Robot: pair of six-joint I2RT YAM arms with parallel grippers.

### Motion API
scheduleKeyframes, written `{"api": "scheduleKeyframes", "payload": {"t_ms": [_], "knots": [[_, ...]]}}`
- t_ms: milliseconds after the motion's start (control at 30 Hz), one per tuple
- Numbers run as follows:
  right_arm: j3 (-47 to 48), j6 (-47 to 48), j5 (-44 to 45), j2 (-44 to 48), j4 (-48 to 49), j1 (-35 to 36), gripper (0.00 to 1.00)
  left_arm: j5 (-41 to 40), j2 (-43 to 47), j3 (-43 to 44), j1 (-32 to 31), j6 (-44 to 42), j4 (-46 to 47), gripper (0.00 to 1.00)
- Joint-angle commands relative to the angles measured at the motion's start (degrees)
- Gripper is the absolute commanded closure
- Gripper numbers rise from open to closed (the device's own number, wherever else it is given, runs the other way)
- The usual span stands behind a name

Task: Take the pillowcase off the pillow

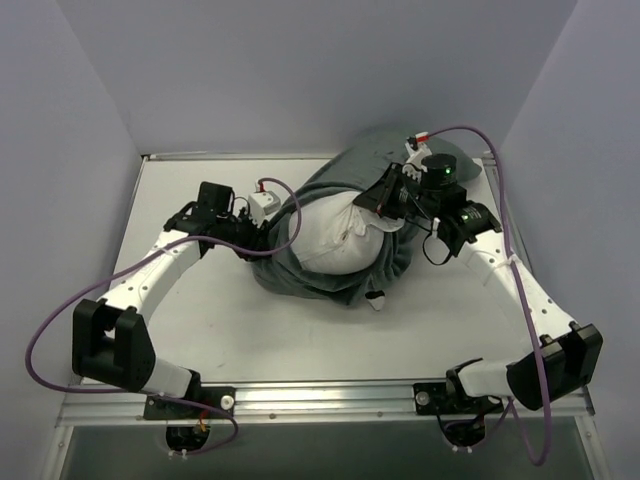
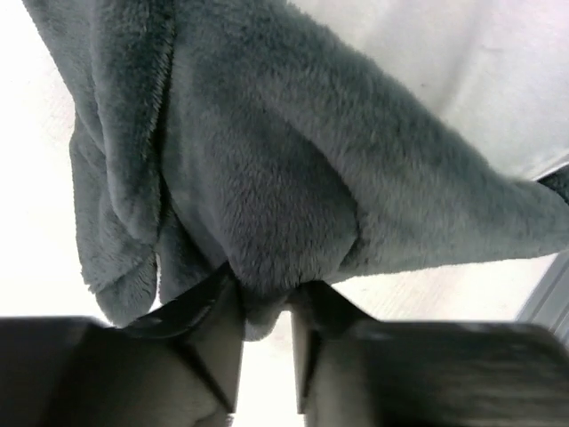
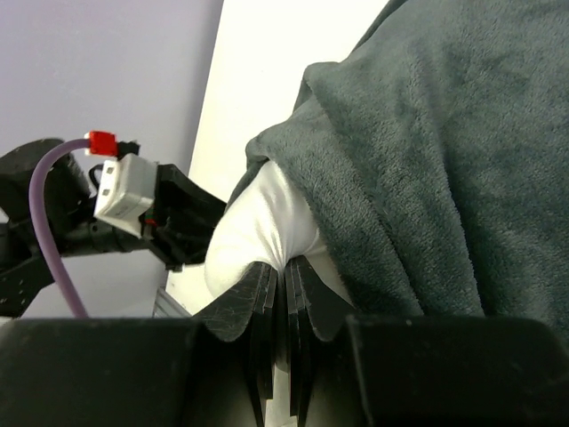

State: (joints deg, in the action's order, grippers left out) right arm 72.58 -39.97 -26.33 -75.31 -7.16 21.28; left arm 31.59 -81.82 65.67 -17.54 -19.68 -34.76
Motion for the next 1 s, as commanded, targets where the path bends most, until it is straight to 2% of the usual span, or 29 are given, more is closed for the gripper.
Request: {"api": "scheduleKeyframes", "payload": {"t_ms": [0,33,67,200,233,333,400,433,500,533,567,667,833,867,967], "knots": [[0.2,0.2,-0.8,1.6,6.5,-1.5,1.0,-0.7,-3.0,2.6,-0.5,-1.1,2.6,0.71],[0.0,0.3,-1.2,1.6,6.5,-1.6,1.0,0.0,-3.2,2.4,-0.9,-1.0,3.2,0.79],[-0.1,0.7,-1.3,1.7,5.8,-1.9,1.0,-0.4,-3.4,2.1,-1.4,-0.8,3.7,0.97],[0.2,3.9,-0.8,1.7,1.6,-3.5,1.0,-1.3,-3.0,1.4,-3.1,1.4,4.6,0.98],[1.1,7.1,0.2,1.5,-0.3,-3.9,0.93,-1.4,-2.6,1.7,-3.2,2.4,4.8,0.98],[9.1,17.2,7.9,-0.4,-13.6,-3.5,0.44,-1.8,0.4,3.2,-3.1,5.7,6.2,0.98],[13.5,20.3,9.4,0.1,-14.3,-2.0,0.38,-1.0,2.6,4.3,-3.2,8.1,7.0,0.98],[13.9,21.3,8.8,0.9,-10.9,-1.2,0.26,-0.7,3.2,4.8,-3.6,9.1,7.2,0.98],[10.2,21.8,7.4,5.2,-4.5,2.9,0.18,1.5,3.4,6.7,-3.9,11.8,6.8,0.98],[8.5,22.1,6.3,6.7,2.2,5.0,0.18,2.0,3.2,7.2,-4.0,12.6,6.8,0.98],[6.8,24.5,6.3,9.1,4.4,7.2,0.18,2.2,2.9,7.5,-4.1,13.0,6.7,0.98],[1.7,31.0,10.7,11.3,6.5,15.2,0.18,0.1,2.5,8.8,-4.0,12.7,6.1,0.98],[1.5,38.0,22.5,7.3,-4.0,24.6,0.18,0.2,2.7,10.4,-4.1,12.8,4.8,0.98],[3.8,38.5,28.2,4.2,-6.1,28.5,0.17,0.5,2.6,10.6,-4.1,12.8,4.5,0.98],[9.3,39.1,35.7,-2.5,-14.1,34.9,0.16,-0.2,2.5,11.1,-4.1,12.7,4.4,0.98]]}}
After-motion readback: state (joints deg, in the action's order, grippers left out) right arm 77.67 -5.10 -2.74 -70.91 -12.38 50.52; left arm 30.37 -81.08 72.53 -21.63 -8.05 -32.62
